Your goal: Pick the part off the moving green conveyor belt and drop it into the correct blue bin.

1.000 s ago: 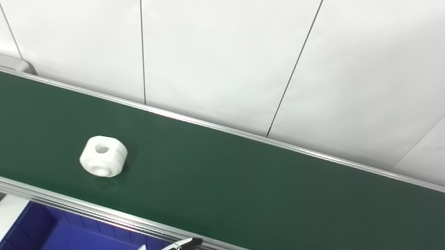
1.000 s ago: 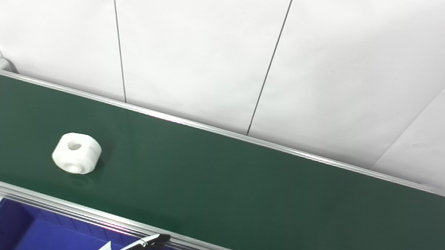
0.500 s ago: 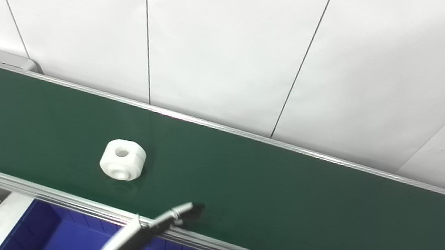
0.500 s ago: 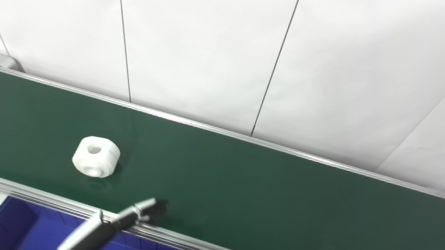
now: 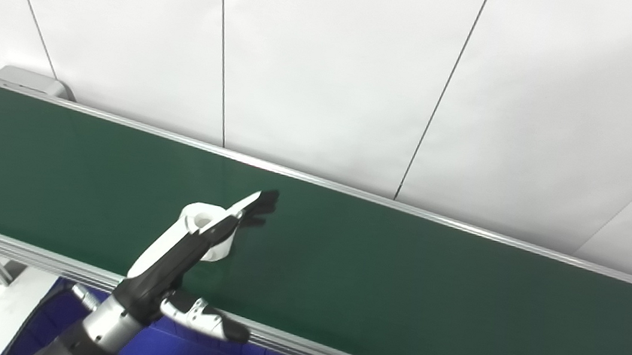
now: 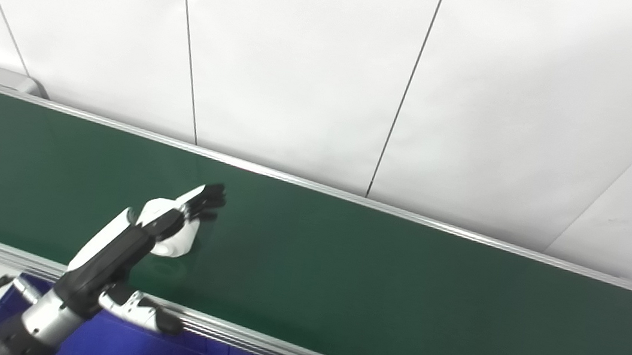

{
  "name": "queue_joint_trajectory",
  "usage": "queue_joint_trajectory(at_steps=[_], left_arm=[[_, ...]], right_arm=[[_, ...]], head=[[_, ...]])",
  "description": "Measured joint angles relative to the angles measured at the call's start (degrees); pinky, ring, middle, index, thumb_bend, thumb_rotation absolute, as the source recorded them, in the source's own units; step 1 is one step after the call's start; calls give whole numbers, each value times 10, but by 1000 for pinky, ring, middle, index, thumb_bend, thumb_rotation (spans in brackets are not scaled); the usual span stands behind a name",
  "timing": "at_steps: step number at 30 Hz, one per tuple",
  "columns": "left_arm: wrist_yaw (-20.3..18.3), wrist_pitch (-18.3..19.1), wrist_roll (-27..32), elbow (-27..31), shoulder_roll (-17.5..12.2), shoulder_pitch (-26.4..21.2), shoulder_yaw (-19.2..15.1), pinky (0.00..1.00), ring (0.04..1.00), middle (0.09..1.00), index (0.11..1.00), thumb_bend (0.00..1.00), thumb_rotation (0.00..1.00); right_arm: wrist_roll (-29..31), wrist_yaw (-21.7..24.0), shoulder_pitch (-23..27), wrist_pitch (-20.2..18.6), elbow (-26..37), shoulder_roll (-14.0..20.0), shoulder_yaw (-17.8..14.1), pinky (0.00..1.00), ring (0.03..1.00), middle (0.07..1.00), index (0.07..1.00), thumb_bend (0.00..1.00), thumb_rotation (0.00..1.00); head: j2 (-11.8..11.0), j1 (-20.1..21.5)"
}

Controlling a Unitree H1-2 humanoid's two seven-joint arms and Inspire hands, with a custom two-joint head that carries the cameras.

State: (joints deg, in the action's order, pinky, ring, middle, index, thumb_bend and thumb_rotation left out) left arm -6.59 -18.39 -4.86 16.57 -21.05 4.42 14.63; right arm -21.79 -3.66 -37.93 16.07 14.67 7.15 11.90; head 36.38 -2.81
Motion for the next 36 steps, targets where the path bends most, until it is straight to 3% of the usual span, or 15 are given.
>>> queue_joint_trajectory(at_steps=[7, 11, 18, 29, 36], left_arm=[[-26, 25, -82, -60, -4, -53, -34, 889, 972, 1000, 1000, 727, 340], [-28, 26, -151, -121, -12, -91, -37, 841, 946, 1000, 1000, 759, 287], [-36, 38, -234, -171, -12, -127, -25, 955, 976, 994, 993, 817, 189], [3, 39, -354, -246, -9, -157, -3, 1000, 977, 990, 976, 831, 129], [56, 40, -388, -299, 18, -161, 9, 869, 887, 896, 894, 773, 35]], right_arm=[[0, 5, 0, 0, 6, 0, -1, 964, 949, 959, 991, 598, 452], [0, 7, 2, 0, 6, 0, -2, 954, 944, 954, 987, 610, 466], [-1, 8, 6, 0, 6, -1, -3, 946, 939, 952, 985, 598, 468], [-1, 9, 7, 0, 6, -2, -3, 950, 947, 958, 988, 594, 469], [-1, 10, 6, 0, 12, -2, -3, 975, 954, 963, 991, 589, 470]], head=[[17, 6], [19, 7], [19, 9], [21, 8], [26, 7]])
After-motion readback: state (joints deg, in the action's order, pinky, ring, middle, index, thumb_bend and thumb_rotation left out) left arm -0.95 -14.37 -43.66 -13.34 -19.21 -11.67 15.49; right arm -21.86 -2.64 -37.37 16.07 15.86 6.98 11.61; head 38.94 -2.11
